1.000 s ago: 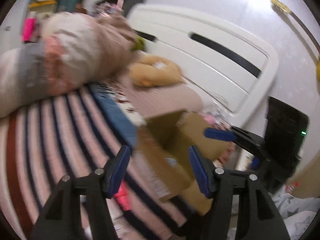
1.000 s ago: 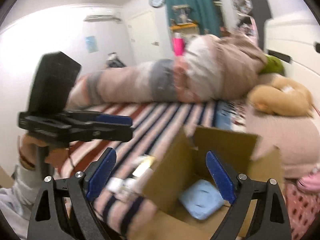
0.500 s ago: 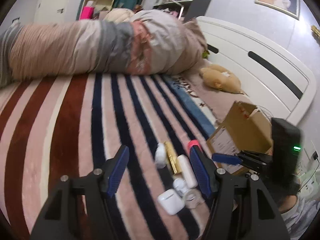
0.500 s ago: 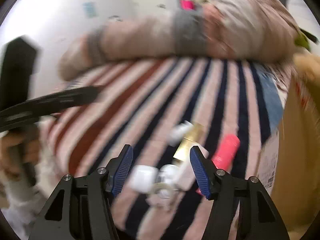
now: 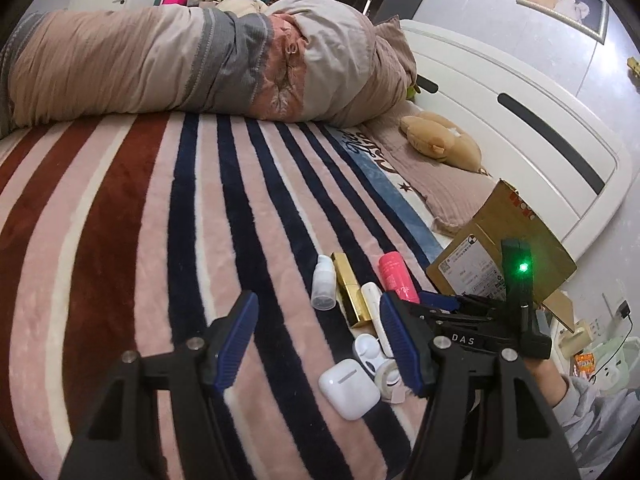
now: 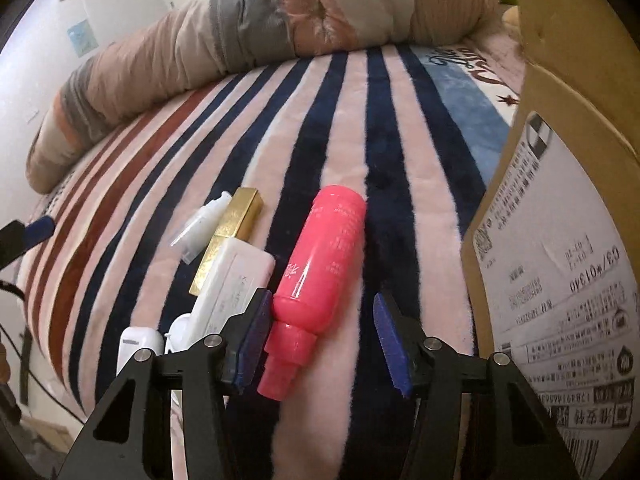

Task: Organize rigid objects
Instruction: 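Grasp the pink bottle with the right gripper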

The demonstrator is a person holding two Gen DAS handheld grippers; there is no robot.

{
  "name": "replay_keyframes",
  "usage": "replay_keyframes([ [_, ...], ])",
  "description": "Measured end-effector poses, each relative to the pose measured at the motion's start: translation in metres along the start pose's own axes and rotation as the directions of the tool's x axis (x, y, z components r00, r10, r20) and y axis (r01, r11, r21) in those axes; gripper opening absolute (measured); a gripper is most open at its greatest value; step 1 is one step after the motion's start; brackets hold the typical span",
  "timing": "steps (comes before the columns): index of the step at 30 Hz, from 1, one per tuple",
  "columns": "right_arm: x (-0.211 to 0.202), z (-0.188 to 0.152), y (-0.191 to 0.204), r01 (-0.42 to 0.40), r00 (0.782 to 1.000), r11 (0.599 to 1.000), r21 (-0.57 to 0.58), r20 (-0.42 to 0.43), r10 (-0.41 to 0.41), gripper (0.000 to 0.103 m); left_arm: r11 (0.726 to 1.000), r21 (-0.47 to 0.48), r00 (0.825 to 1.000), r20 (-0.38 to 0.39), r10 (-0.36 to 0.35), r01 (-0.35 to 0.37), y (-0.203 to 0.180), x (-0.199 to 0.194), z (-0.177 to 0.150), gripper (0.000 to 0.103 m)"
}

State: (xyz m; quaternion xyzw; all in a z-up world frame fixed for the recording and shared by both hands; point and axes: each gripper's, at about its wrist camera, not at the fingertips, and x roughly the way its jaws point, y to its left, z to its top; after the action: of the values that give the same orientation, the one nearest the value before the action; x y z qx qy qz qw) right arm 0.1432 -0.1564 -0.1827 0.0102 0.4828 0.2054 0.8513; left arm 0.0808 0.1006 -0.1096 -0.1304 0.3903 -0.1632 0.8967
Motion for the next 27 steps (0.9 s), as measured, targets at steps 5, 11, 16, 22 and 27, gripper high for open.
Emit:
replay_keyframes([
  [5, 0.014, 0.018, 0.002, 0.030, 0.999, 0.999, 0.032, 0.011, -0.030, 0.046, 1.000, 0.004, 1.000, -0.008, -0.004, 0.004, 0.000, 0.001, 0.001, 0.060],
  [11, 0.014, 0.023, 0.018, 0.082, 0.996, 0.995, -0.057, 0.028, -0.080, 0.029, 1.000, -0.011, 1.000, -0.019, -0.021, 0.021, 0.002, 0.003, 0.003, 0.060],
  [16, -0.019, 0.023, 0.042, 0.022, 0.995, 0.986, -0.164, 0.105, -0.005, 0.028, 0.993, -0.024, 0.993, -0.014, -0.113, 0.113, -0.005, 0.001, 0.009, 0.060],
  [22, -0.078, 0.027, 0.077, -0.110, 0.967, 0.947, -0.302, 0.186, 0.171, 0.027, 0.963, 0.017, 0.963, 0.004, -0.268, 0.268, -0.041, -0.009, 0.032, 0.060],
  [27, -0.130, 0.026, 0.086, -0.183, 0.932, 0.912, -0.368, 0.231, 0.280, 0.027, 0.940, 0.119, 0.945, 0.024, -0.325, 0.320, -0.089, -0.023, 0.053, 0.053],
])
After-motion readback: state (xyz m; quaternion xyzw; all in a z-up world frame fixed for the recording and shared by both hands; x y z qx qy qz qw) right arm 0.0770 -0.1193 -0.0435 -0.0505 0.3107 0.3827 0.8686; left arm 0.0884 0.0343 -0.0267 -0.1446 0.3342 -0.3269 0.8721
